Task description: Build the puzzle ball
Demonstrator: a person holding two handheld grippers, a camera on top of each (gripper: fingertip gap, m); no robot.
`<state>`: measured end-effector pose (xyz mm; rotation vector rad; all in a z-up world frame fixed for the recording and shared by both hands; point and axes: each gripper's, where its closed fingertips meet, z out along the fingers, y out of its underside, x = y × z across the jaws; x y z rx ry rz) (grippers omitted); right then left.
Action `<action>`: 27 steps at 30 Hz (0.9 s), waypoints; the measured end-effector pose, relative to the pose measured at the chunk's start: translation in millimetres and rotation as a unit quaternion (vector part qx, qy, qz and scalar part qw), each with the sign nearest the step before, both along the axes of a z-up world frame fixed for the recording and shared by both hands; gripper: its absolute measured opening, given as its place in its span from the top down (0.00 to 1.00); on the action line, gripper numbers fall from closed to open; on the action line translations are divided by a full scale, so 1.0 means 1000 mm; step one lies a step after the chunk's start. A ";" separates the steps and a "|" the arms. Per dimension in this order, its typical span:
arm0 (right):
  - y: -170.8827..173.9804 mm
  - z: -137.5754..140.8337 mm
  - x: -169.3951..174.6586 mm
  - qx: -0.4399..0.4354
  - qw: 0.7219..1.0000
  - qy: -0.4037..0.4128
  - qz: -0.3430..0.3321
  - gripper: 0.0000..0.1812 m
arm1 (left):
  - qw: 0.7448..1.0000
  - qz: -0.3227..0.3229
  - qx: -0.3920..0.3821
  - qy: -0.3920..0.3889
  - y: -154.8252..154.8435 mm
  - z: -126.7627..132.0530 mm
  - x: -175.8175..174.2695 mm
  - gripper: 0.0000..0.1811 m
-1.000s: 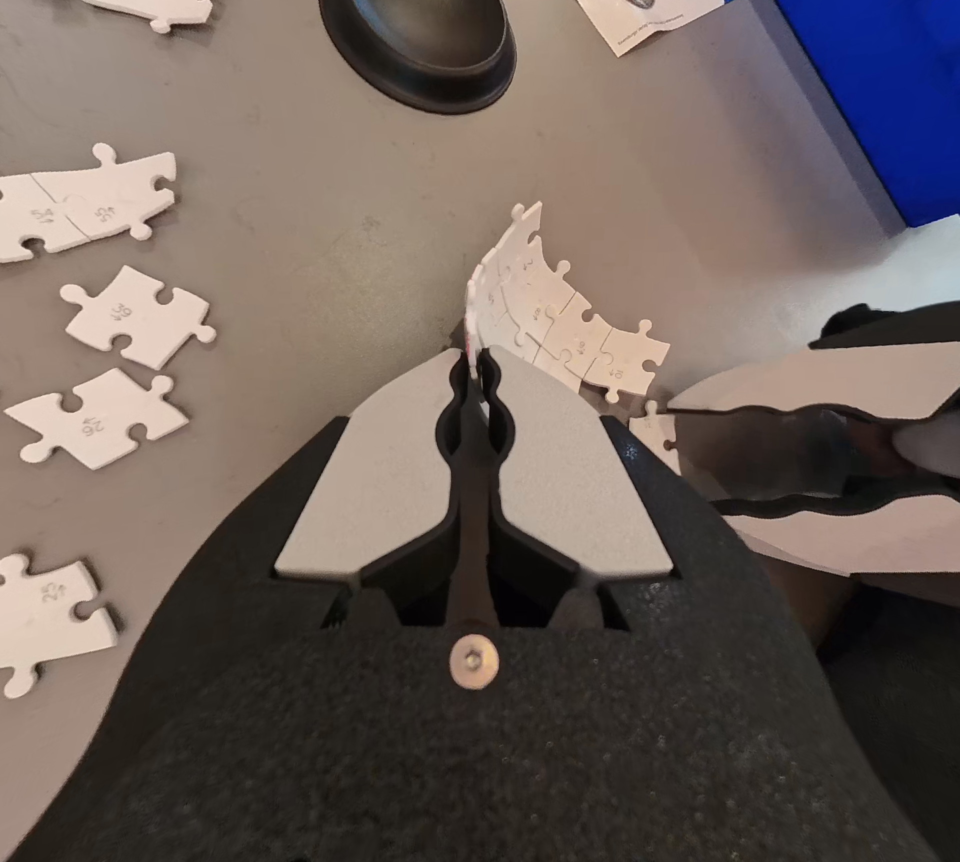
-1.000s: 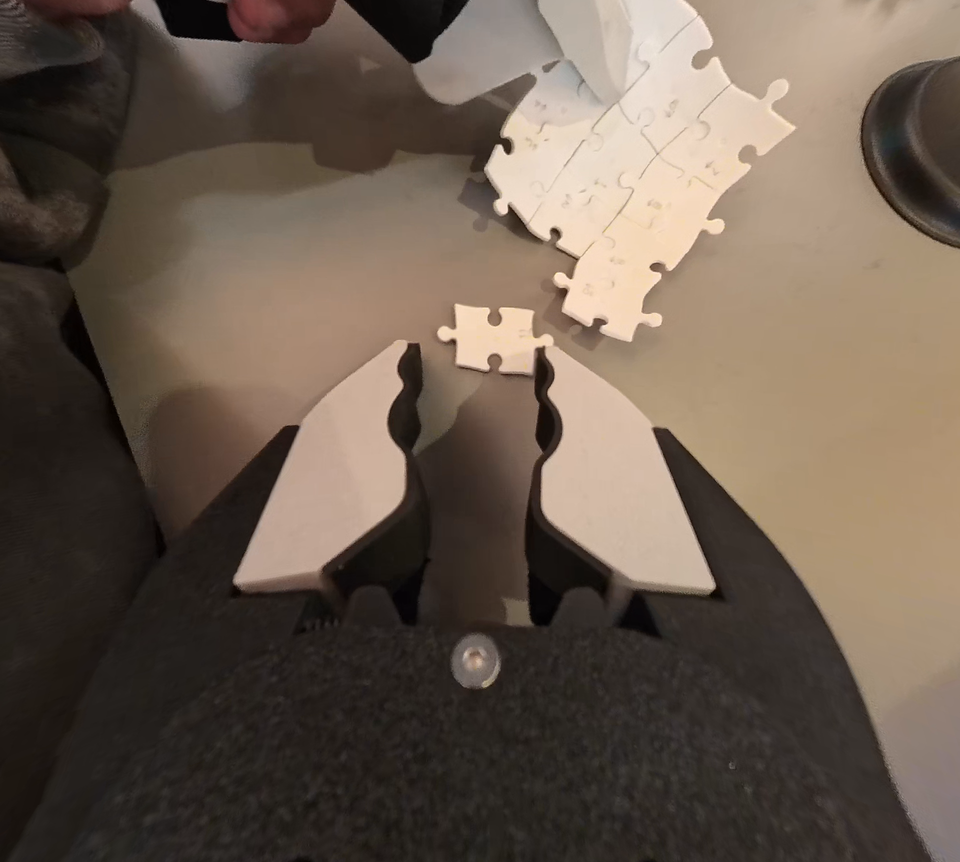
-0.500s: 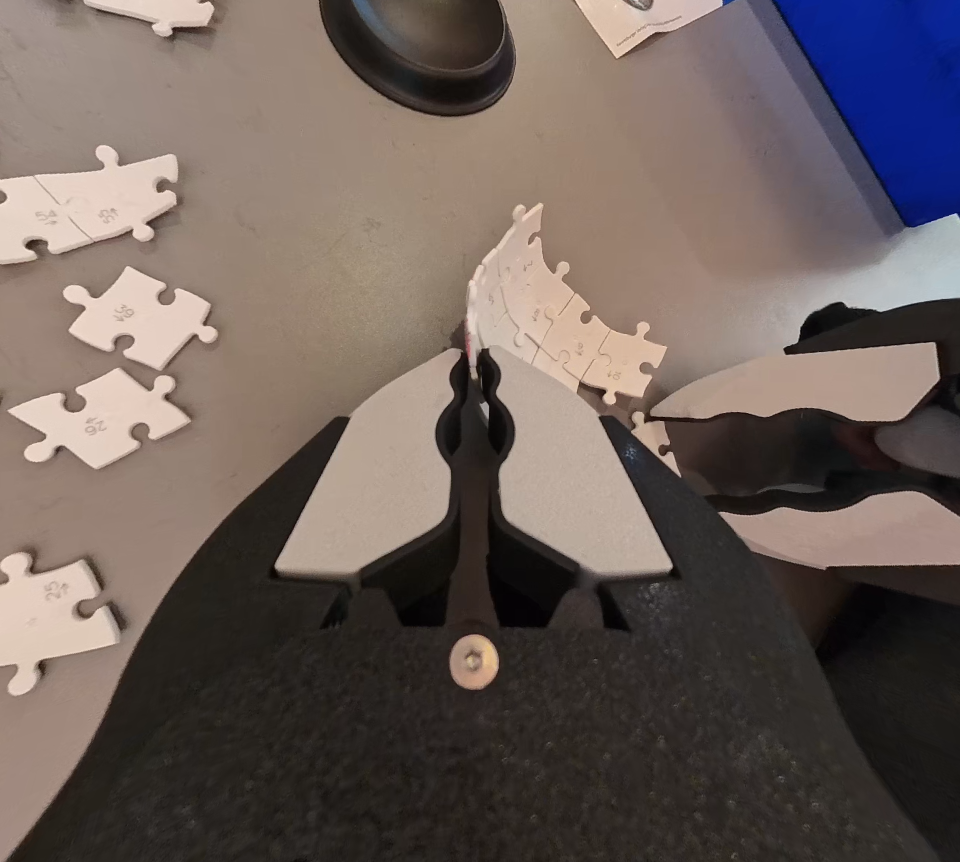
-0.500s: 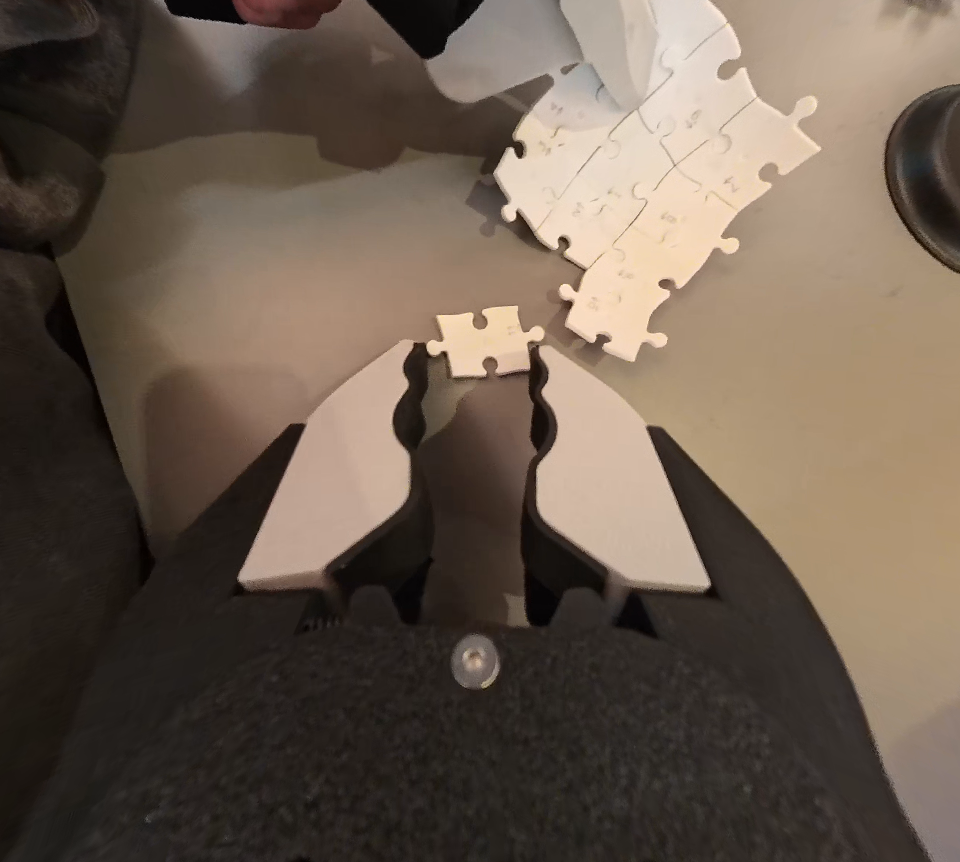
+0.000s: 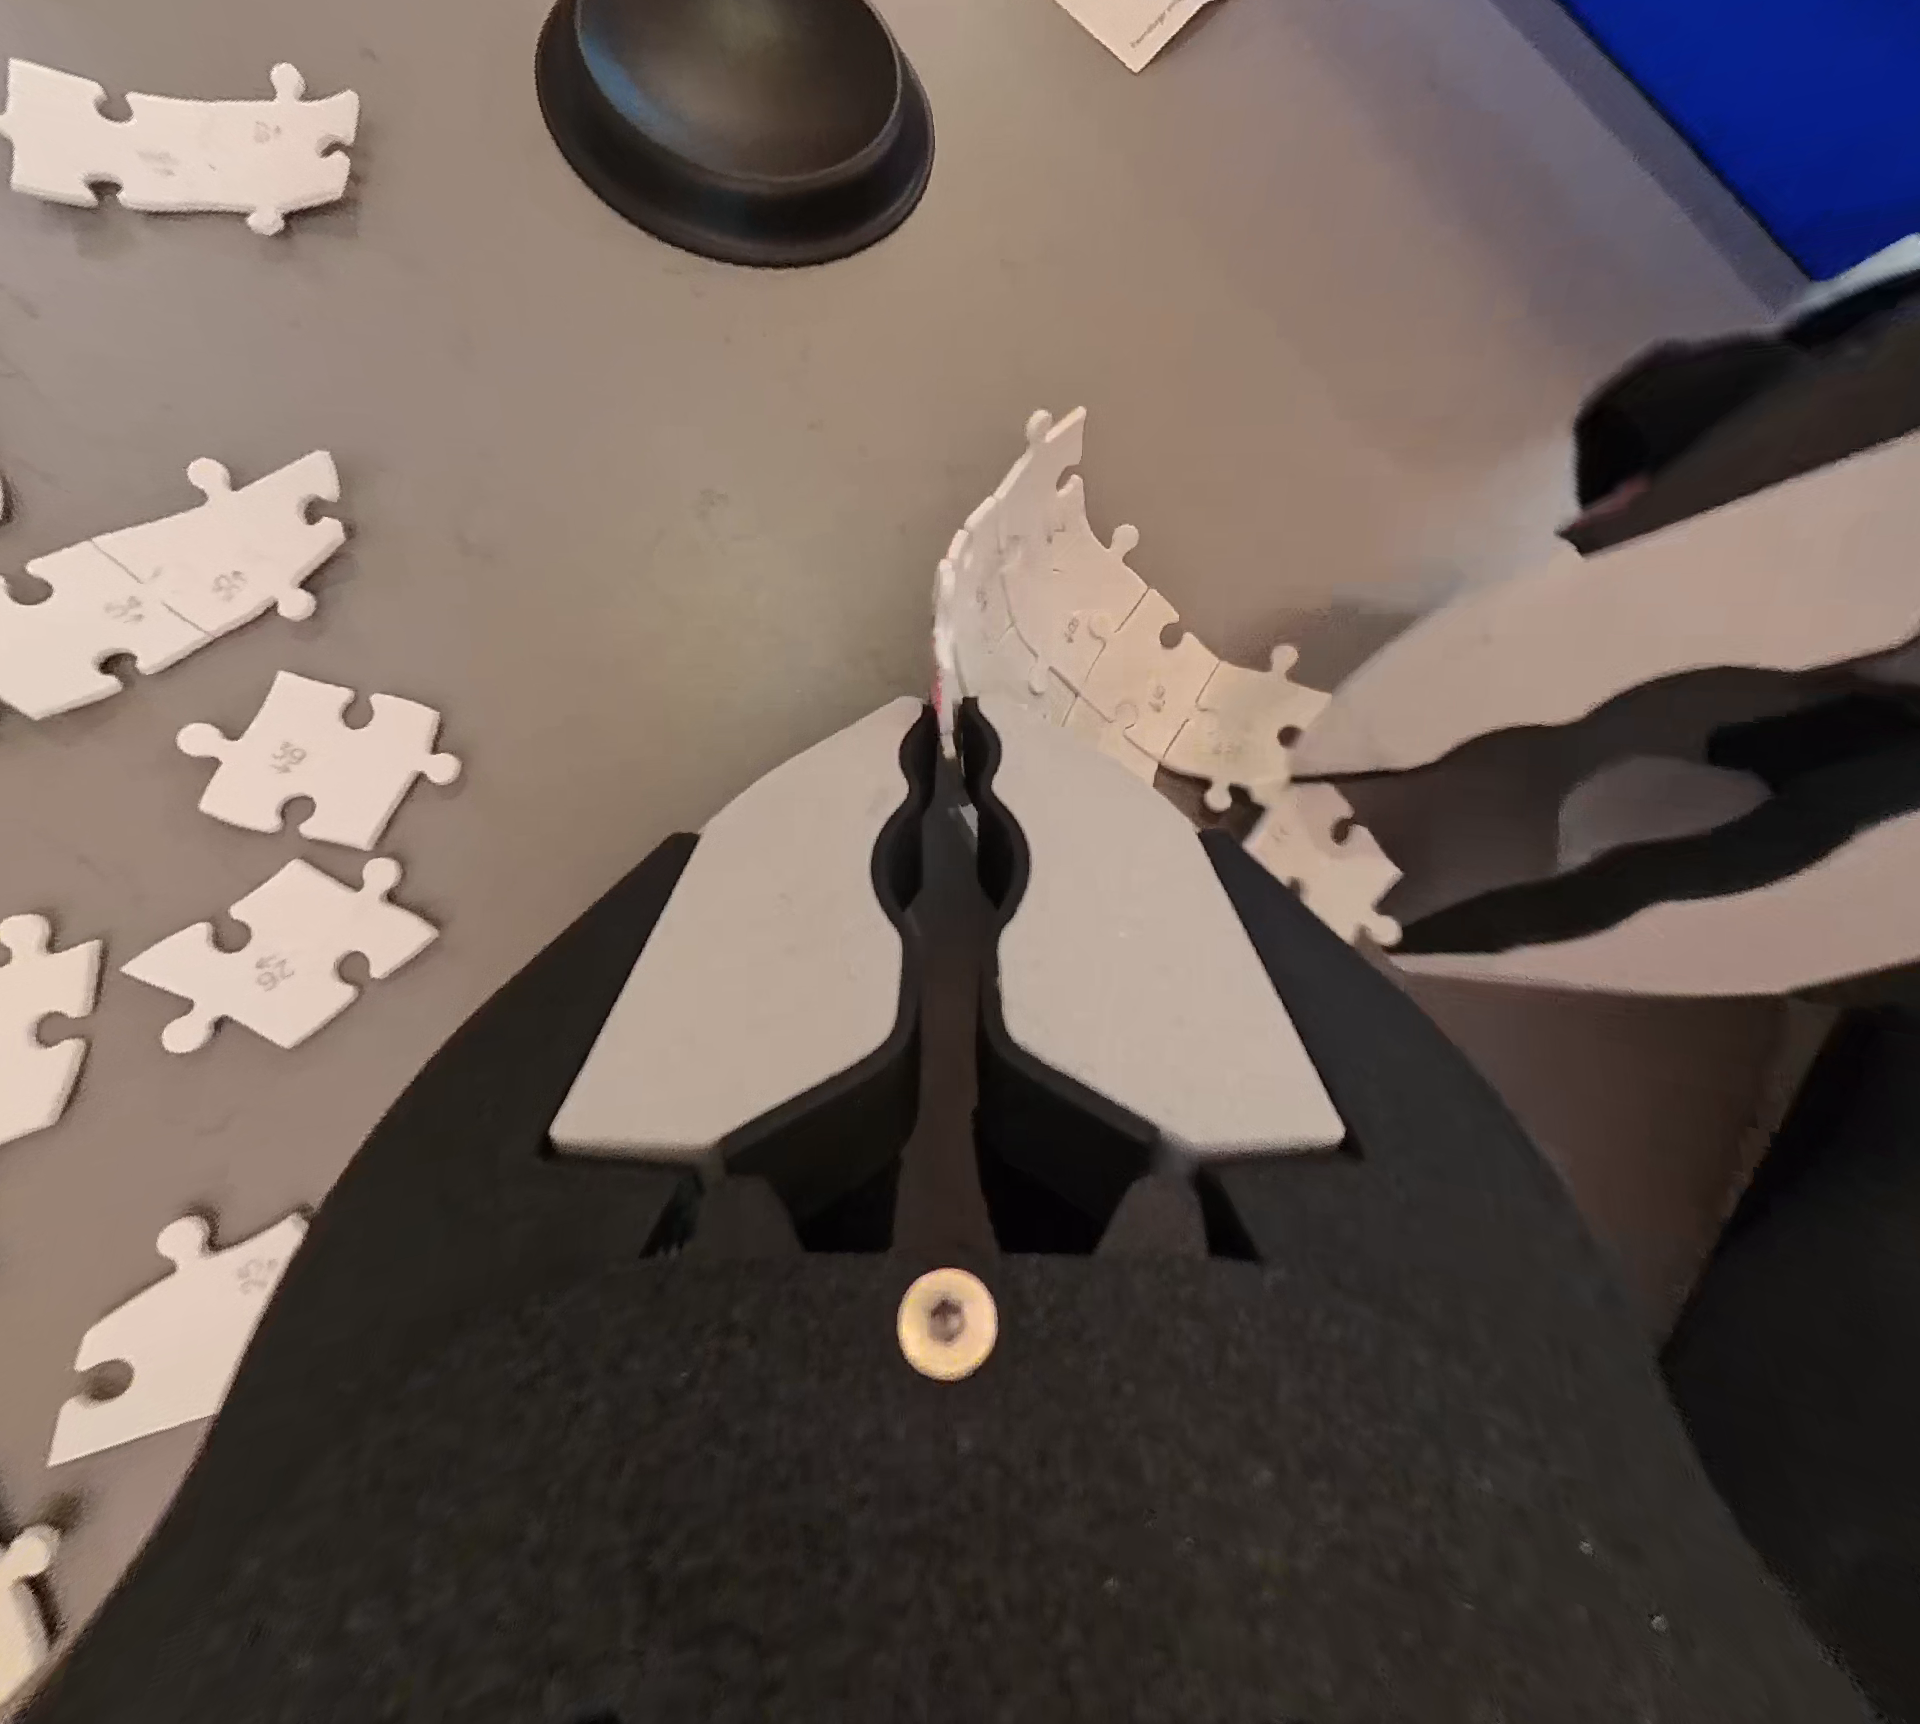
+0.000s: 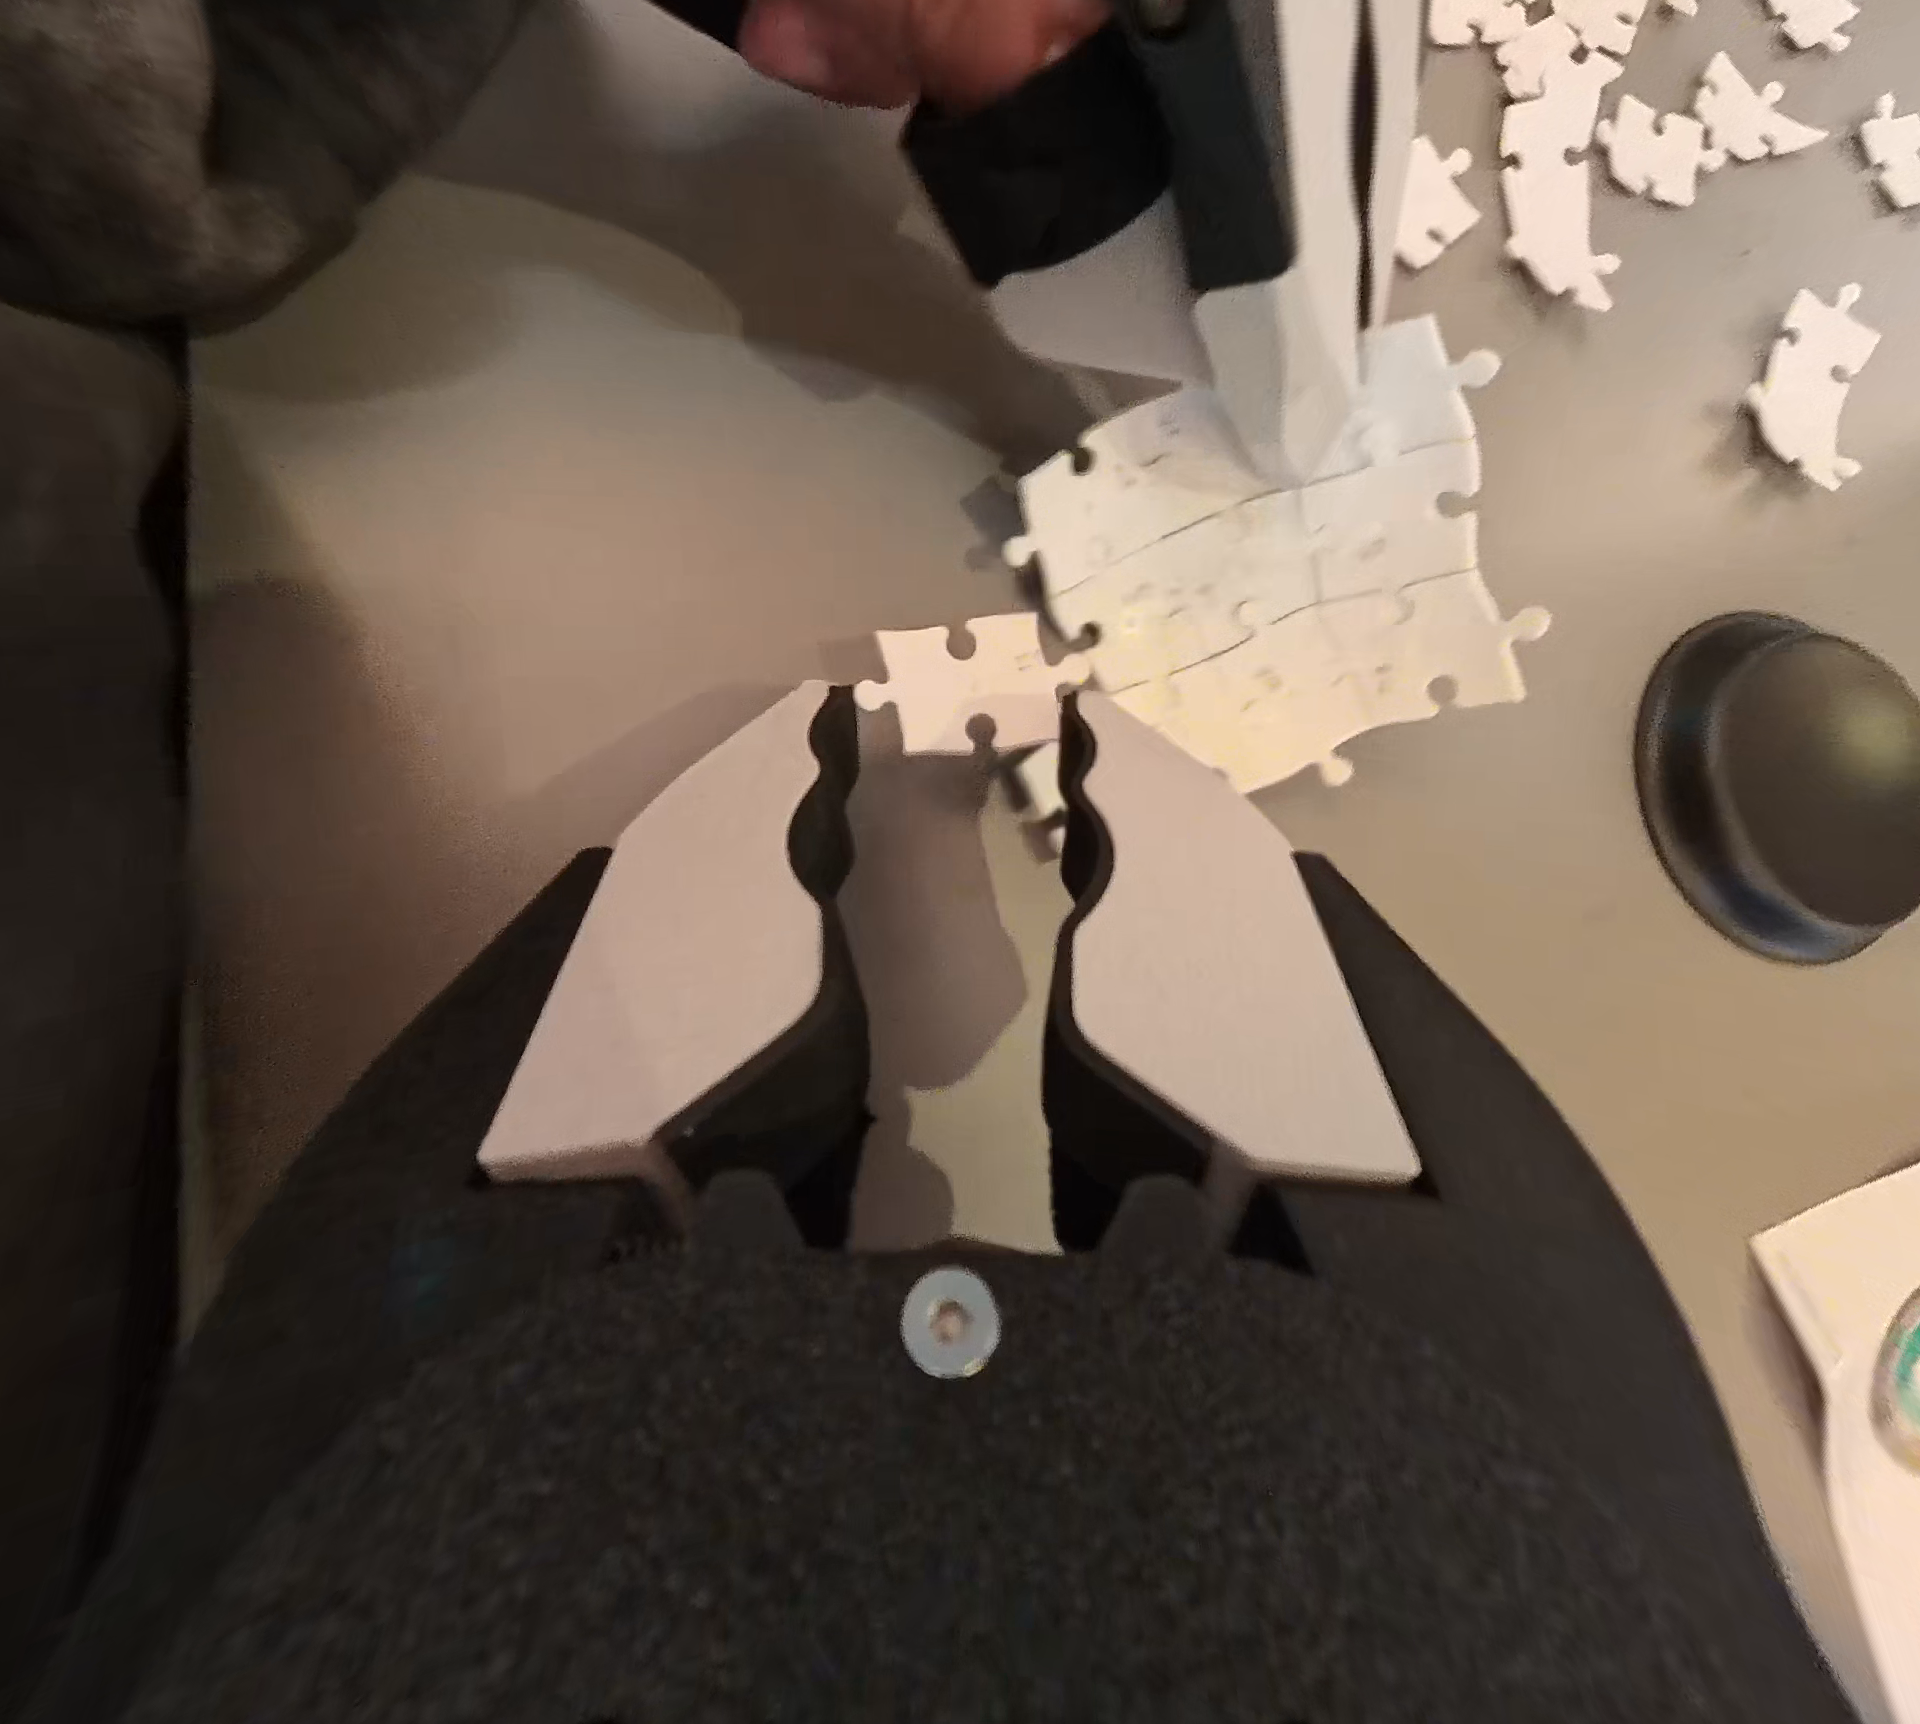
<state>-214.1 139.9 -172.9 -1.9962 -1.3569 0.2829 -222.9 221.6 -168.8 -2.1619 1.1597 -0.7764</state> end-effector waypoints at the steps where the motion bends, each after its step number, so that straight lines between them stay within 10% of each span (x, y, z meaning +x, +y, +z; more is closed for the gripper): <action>1: 0.005 0.001 -0.001 -0.003 1.000 0.002 0.011 0.80 | 1.000 -0.005 0.002 0.000 -0.001 0.000 0.001 0.98; 23: 0.015 -0.013 0.003 -0.047 0.991 0.019 0.128 0.76 | 0.996 -0.077 0.041 -0.018 -0.002 -0.001 0.002 0.98; 27: 0.017 0.002 0.001 -0.038 0.995 0.049 0.083 0.93 | 0.995 -0.080 0.054 -0.022 -0.003 0.000 0.002 0.97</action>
